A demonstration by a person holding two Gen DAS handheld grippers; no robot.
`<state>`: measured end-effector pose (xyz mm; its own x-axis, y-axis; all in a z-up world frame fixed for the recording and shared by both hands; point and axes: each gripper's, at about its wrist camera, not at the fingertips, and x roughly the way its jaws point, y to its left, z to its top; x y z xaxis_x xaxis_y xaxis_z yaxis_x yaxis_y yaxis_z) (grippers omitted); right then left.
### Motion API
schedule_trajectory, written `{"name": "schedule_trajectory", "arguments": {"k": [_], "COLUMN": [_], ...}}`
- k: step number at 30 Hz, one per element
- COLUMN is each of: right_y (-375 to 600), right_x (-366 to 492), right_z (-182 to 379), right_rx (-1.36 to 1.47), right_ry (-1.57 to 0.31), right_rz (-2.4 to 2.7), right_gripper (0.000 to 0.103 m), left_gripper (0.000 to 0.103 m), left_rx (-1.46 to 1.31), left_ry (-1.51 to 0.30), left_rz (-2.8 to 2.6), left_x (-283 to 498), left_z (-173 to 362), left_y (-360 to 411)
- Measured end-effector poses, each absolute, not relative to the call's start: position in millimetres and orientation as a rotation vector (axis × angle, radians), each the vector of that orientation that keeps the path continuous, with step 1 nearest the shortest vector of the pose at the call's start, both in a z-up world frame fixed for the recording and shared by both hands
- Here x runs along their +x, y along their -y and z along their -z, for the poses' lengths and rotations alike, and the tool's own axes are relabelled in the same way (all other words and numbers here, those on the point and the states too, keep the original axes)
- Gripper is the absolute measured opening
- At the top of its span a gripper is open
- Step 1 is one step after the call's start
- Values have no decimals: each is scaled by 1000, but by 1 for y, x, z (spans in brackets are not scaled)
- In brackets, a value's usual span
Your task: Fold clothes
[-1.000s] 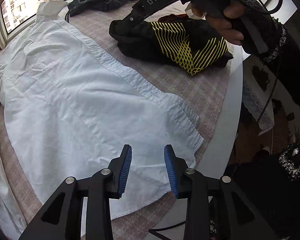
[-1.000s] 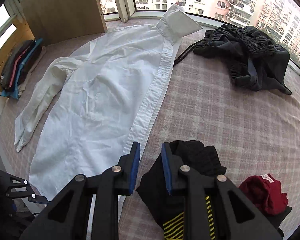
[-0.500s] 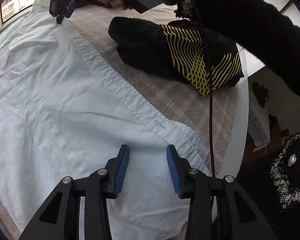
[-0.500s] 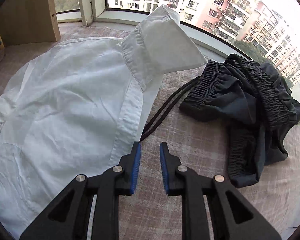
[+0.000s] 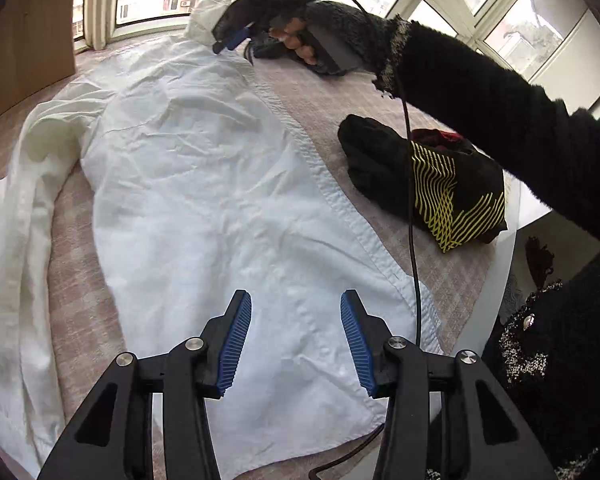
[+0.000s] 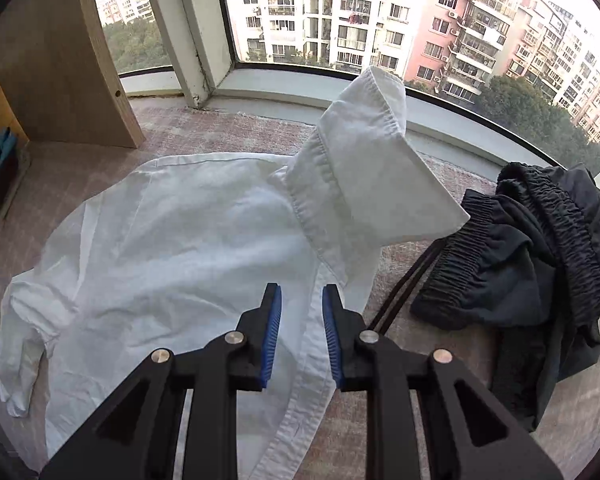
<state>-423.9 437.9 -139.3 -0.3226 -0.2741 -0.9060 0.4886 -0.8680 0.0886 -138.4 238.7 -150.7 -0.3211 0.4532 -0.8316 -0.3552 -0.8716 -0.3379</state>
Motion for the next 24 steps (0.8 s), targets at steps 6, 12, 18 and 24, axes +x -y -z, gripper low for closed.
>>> {"name": "schedule_trajectory", "arguments": {"k": [6,12,18,24], "right_y": [-390,-319,-267,-247], "right_x": [-320,-247,-190,-179], "right_z": [114,111,118,135], "right_rx": [1373,1398,1369,1450], "right_ry": [-299,-322,-430,-342], "right_rz": [2028,1800,1744,1734], "right_gripper": [32,33,35,35], "left_gripper": [49,50,51,48], "left_rx": [-1633,-1751,-1799,-1787], "left_ry": [347,445,227,126], "left_rz": [-2551,-2588,-2514,-2465], "left_x": [-94,-87,-110,-121], "left_z": [157,184,205,219], "left_y": [-72,24,27,21]}}
